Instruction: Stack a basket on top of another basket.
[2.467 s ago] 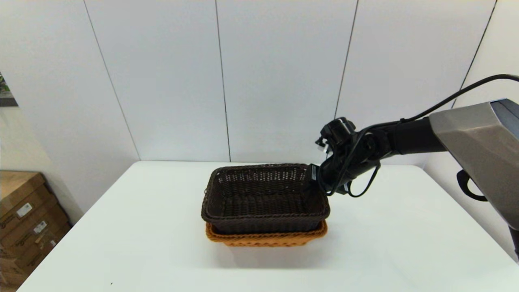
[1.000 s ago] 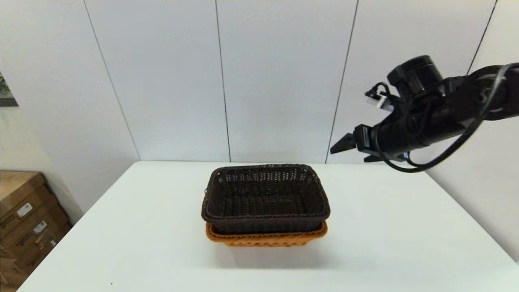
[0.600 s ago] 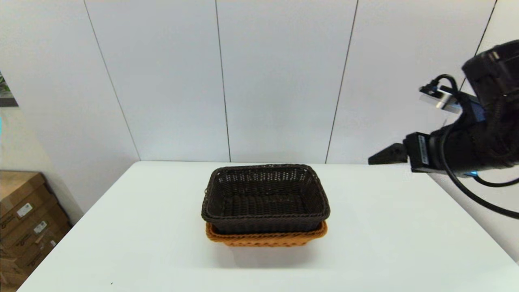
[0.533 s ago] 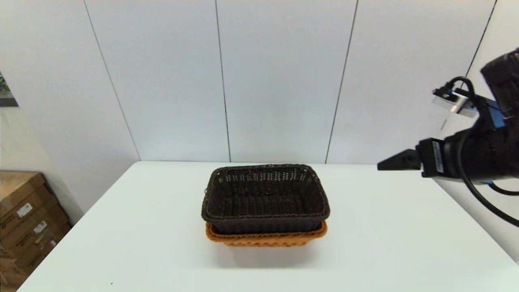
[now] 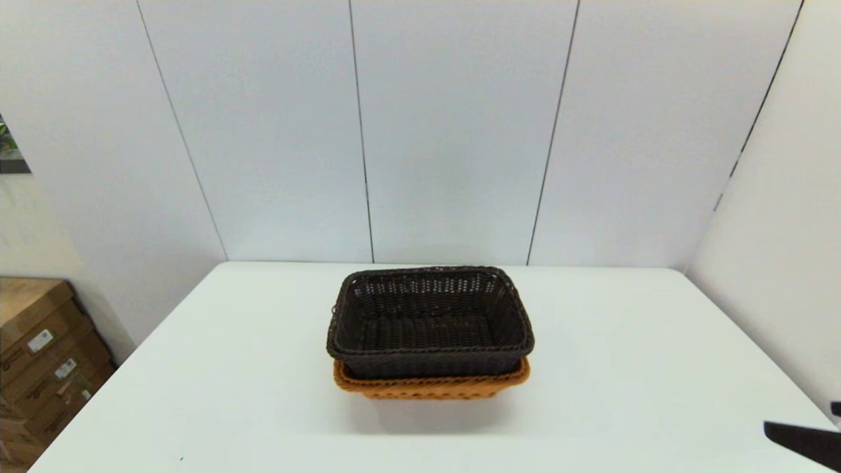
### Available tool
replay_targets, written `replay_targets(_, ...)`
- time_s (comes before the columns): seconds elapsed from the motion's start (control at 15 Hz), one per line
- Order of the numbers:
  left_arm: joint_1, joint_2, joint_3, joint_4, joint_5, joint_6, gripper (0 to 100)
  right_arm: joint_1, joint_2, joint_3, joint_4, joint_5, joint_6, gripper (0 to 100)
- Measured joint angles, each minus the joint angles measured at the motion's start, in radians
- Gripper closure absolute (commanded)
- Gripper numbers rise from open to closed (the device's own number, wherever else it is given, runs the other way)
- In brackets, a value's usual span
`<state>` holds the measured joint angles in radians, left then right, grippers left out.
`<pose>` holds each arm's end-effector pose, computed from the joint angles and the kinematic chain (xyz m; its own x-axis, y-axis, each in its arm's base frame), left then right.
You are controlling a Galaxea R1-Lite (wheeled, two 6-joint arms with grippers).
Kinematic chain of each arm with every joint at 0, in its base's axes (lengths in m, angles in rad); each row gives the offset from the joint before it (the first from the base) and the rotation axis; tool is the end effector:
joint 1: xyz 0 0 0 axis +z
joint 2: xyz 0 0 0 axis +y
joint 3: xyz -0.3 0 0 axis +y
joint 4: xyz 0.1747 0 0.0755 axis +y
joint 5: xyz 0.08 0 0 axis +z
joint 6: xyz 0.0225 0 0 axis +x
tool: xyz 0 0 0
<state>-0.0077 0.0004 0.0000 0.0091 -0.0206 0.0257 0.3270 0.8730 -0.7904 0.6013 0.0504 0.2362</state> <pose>-0.0228 -0.0003 0.0746 0.9996 -0.0283 -0.0095 0.0285 0.9993 0.0255 0.0631 0.0226 0.2260 0.7169 0.2964 -0.6310 -0.2078 0.9548 0.2123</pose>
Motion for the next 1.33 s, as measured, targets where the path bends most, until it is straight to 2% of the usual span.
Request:
replay_targets(0.13,0.000,0.000,0.000,0.000,0.000,0.000,0,-0.035,-0.103,0.050,0.054,0.001,-0.039,0)
replay_targets(0.33,0.000,0.000,0.000,0.000,0.000,0.000,0,-0.176,-0.227,0.104,0.096,0.009,-0.091,0)
replay_targets(0.6,0.000,0.000,0.000,0.000,0.000,0.000,0,-0.324,-0.367,0.170,0.123,0.008,-0.106,0)
replay_targets(1.0,0.000,0.000,0.000,0.000,0.000,0.000,0,-0.373,-0.561,0.296,0.127,-0.004,-0.096,0)
replay_targets(1.2,0.000,0.000,0.000,0.000,0.000,-0.001,0,-0.374,-0.598,0.304,0.122,-0.064,-0.094,0)
replay_targets(1.33,0.000,0.000,0.000,0.000,-0.001,0.000,0,-0.375,-0.607,0.296,0.118,-0.076,-0.084,0)
